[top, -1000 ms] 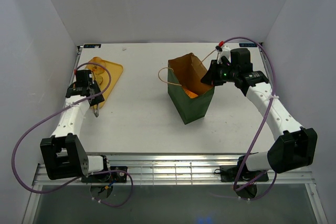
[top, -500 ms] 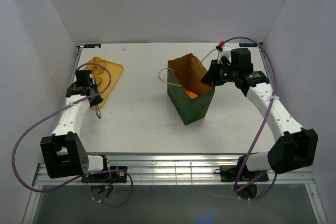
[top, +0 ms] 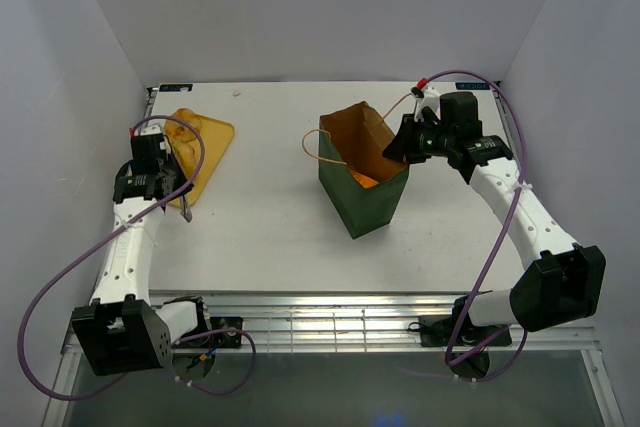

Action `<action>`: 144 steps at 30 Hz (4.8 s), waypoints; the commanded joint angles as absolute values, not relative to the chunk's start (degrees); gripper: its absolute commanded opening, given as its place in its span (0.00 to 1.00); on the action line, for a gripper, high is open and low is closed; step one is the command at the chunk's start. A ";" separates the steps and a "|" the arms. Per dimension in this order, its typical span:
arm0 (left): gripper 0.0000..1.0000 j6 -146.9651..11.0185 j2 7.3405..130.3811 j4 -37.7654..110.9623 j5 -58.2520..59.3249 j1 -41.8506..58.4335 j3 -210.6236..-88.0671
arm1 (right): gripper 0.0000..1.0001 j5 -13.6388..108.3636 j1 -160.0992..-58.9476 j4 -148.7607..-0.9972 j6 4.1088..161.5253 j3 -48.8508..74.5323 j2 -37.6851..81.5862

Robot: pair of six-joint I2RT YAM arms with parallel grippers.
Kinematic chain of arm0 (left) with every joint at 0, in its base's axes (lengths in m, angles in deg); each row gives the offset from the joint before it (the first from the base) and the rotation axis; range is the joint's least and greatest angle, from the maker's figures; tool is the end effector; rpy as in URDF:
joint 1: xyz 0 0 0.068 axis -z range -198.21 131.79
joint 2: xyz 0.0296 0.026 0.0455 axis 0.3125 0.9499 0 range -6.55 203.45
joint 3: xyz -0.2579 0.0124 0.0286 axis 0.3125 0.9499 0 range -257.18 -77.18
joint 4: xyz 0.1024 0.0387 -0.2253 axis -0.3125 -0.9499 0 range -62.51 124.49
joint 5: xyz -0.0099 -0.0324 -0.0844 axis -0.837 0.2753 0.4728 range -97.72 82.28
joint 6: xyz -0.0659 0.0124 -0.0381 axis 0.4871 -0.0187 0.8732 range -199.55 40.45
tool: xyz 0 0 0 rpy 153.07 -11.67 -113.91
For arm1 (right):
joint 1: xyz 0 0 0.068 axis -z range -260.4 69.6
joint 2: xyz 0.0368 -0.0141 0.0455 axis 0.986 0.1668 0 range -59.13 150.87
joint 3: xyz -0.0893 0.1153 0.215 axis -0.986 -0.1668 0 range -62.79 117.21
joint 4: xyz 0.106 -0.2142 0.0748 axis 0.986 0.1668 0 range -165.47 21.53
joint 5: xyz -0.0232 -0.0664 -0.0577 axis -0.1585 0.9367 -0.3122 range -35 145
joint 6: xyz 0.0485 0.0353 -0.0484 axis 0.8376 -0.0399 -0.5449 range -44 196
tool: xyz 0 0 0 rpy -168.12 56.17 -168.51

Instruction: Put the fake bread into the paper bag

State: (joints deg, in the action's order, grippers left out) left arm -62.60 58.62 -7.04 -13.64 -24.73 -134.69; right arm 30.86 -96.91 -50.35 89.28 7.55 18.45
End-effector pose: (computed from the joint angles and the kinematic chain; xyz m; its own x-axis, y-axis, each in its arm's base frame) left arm 0.2427 0.0346 0.2639 -0.6669 -0.3681 -0.6479 -0.3913 0.9129 -0.1159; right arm 0.2974 0.1161 0.3167 -0.6350 0.0304 -0.7719 -0.4570 0.7908 0.4071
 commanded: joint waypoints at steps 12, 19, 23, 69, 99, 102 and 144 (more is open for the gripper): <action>0.00 -60.57 54.89 -7.87 -10.45 -24.62 -140.36 | 0.14 31.27 -96.92 -50.07 88.75 8.05 16.72; 0.00 -58.38 54.36 -8.31 -3.16 -24.28 -147.74 | 0.14 31.27 -96.92 -49.99 88.83 8.57 16.98; 0.00 -55.65 55.15 -6.38 1.49 -23.66 -149.68 | 0.14 31.62 -96.92 -49.55 88.75 8.92 17.25; 0.00 -34.29 53.05 18.23 33.15 -3.88 -146.80 | 0.14 35.93 -96.92 -47.18 91.82 10.07 17.77; 0.48 -31.83 55.33 25.71 28.57 1.04 -139.14 | 0.14 35.58 -97.01 -46.47 91.91 10.77 17.07; 0.48 -31.92 55.07 25.53 28.57 1.04 -139.49 | 0.14 35.49 -97.01 -46.56 91.82 10.68 17.16; 0.49 -48.97 35.64 -4.97 -10.19 0.95 -138.61 | 0.90 37.07 -98.41 -37.34 87.87 14.73 1.35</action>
